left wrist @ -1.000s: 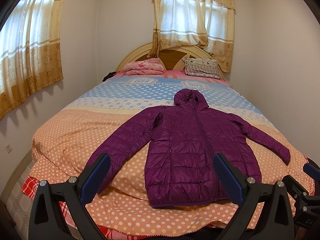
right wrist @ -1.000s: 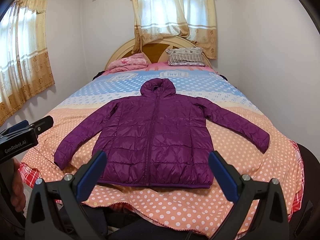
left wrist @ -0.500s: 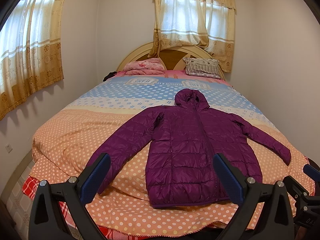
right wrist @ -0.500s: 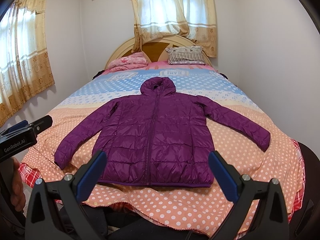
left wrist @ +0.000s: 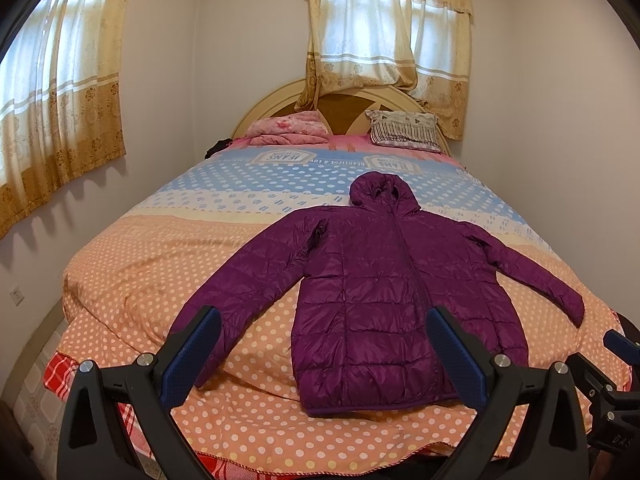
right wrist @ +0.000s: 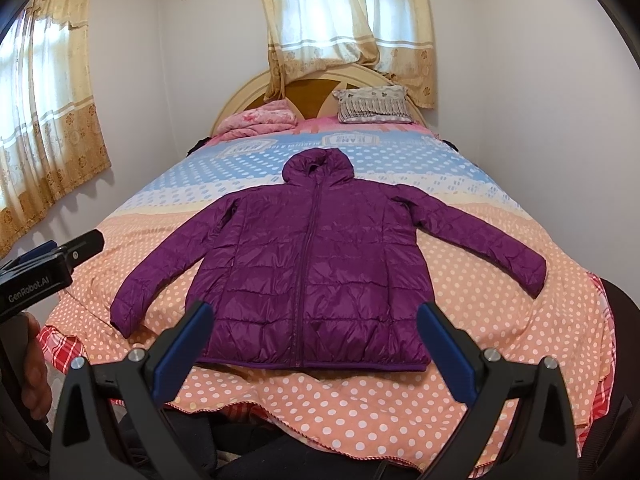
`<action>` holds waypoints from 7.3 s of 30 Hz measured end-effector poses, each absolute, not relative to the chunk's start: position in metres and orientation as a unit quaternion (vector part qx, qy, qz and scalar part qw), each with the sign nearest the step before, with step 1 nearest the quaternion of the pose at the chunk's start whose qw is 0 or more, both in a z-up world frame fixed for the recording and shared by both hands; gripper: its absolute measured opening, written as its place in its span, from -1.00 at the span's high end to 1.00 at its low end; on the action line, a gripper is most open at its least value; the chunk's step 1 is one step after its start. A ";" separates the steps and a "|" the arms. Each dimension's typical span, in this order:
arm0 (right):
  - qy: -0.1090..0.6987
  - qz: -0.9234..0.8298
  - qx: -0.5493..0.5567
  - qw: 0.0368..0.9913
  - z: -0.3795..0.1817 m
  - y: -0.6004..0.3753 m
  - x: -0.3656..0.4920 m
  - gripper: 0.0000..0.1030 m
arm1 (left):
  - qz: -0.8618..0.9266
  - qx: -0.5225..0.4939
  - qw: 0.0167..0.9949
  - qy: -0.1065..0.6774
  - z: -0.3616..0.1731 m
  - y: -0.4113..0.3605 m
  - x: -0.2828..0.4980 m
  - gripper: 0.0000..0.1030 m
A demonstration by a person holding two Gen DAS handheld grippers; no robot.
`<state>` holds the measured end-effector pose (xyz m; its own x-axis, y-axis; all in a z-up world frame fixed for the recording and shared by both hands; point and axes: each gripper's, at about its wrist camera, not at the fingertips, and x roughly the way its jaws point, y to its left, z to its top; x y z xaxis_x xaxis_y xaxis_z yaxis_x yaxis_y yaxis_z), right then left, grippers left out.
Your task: Fold large clothes
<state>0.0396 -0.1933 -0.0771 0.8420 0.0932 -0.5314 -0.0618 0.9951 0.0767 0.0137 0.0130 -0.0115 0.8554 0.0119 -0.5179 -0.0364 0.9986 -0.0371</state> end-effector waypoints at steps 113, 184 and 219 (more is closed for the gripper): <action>0.373 -0.172 0.027 0.911 -0.233 -0.402 0.315 -0.86 | -0.047 0.057 0.928 0.365 -0.129 -0.066 0.396 1.00; 0.410 -0.027 -0.023 0.911 -0.233 -0.272 0.427 -0.24 | 0.004 -0.001 0.893 0.451 -0.216 -0.066 0.421 -0.96; 0.324 0.031 -0.019 0.945 -0.182 -0.269 0.283 -0.78 | 0.164 -0.101 0.905 0.379 -0.171 0.206 0.199 0.83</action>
